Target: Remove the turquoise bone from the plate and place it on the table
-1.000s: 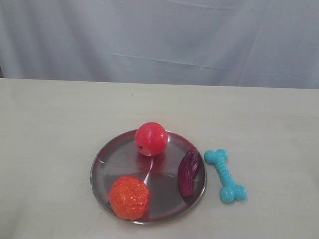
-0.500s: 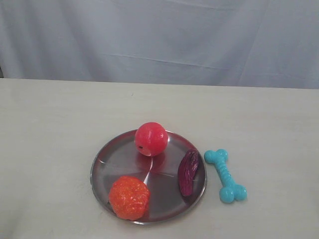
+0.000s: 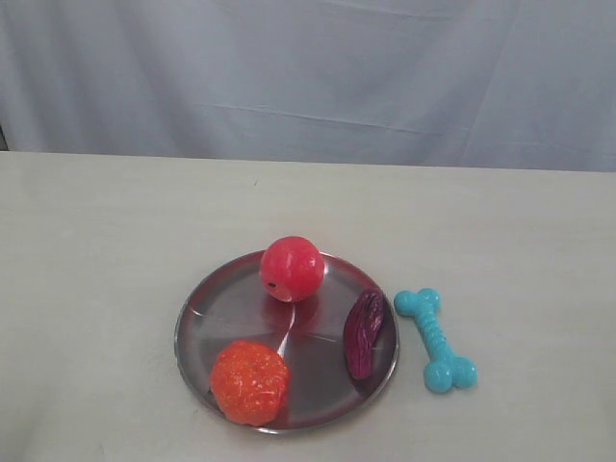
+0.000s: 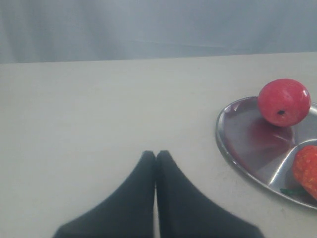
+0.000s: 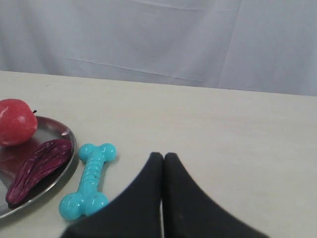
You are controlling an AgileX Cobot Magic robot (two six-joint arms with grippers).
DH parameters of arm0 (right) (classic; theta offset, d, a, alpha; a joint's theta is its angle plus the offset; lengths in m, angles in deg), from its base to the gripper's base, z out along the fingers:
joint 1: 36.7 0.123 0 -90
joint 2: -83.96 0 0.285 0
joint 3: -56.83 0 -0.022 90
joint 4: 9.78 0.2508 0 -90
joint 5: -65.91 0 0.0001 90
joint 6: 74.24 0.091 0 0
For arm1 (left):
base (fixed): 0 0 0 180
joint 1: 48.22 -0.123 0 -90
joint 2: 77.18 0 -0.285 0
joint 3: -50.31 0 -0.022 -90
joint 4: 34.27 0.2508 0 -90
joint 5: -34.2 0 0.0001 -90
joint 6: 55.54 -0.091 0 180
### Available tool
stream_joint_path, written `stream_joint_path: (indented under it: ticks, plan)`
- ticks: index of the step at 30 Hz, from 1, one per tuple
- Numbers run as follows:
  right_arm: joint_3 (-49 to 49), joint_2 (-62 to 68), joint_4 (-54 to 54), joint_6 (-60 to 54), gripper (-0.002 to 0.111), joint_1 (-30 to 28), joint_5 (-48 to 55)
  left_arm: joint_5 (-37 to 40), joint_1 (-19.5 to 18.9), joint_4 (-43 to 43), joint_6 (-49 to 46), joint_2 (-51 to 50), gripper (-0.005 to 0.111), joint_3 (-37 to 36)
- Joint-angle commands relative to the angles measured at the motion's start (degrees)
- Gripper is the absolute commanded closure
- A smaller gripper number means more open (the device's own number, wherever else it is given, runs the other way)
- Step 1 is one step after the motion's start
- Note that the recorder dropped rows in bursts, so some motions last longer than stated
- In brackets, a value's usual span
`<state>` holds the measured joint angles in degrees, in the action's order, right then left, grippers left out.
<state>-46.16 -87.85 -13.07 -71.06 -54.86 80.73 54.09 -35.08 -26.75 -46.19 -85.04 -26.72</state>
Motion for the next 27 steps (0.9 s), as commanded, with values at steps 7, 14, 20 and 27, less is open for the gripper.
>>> stream_joint_path:
  ticks: [7,14,20,27]
  plan:
    - [0.21,-0.40,-0.42,-4.38,0.109,-0.34,4.50,-0.04,0.16,0.02,0.12,0.07,0.107,-0.19]
    - [0.21,-0.40,0.86,-4.54,0.109,-0.34,4.75,-0.04,0.16,0.02,0.12,0.07,0.107,-0.19]
    - [0.21,-0.40,0.86,-4.54,0.109,-0.34,4.75,-0.04,0.16,0.02,0.12,0.07,0.107,-0.19]
    - [0.21,-0.40,0.87,-3.93,0.109,-0.34,4.75,-0.04,0.16,0.02,0.12,0.07,0.107,-0.19]
